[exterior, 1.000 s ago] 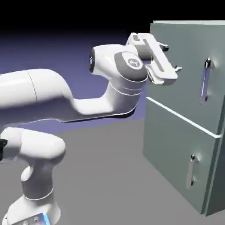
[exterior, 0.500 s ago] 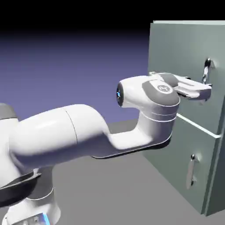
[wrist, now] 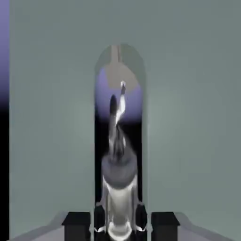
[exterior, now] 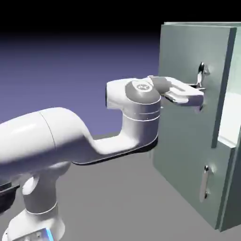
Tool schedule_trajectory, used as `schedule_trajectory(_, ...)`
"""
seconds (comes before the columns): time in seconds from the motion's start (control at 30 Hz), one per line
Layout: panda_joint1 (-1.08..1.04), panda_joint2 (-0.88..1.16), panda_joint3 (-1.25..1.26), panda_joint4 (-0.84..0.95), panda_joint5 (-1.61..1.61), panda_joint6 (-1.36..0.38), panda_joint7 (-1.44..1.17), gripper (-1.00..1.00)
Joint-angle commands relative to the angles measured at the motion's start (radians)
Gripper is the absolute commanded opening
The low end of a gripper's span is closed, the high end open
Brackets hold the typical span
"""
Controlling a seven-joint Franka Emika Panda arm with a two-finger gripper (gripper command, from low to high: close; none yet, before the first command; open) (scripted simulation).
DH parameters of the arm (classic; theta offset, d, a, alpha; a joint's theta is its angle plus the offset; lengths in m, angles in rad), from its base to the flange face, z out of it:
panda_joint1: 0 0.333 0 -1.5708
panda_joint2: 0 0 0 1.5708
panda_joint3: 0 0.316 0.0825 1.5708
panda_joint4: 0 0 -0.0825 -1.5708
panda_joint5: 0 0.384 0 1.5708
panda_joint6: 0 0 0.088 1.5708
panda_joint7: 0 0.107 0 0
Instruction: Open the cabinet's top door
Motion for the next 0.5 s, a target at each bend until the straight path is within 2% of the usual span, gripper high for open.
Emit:
schedule_trajectory(0.0, -0.035, -0.008, 0.031, -0.036, 0.016, -0.028, 0.007, -1.00)
schedule_trajectory(0.23, -0.250, -0.085, 0.280, -0.266, 0.189, -0.227, 0.032, -1.00)
schedule_trajectory(0.47, -0.358, -0.171, 0.533, -0.407, 0.418, -0.397, 0.027, -1.00)
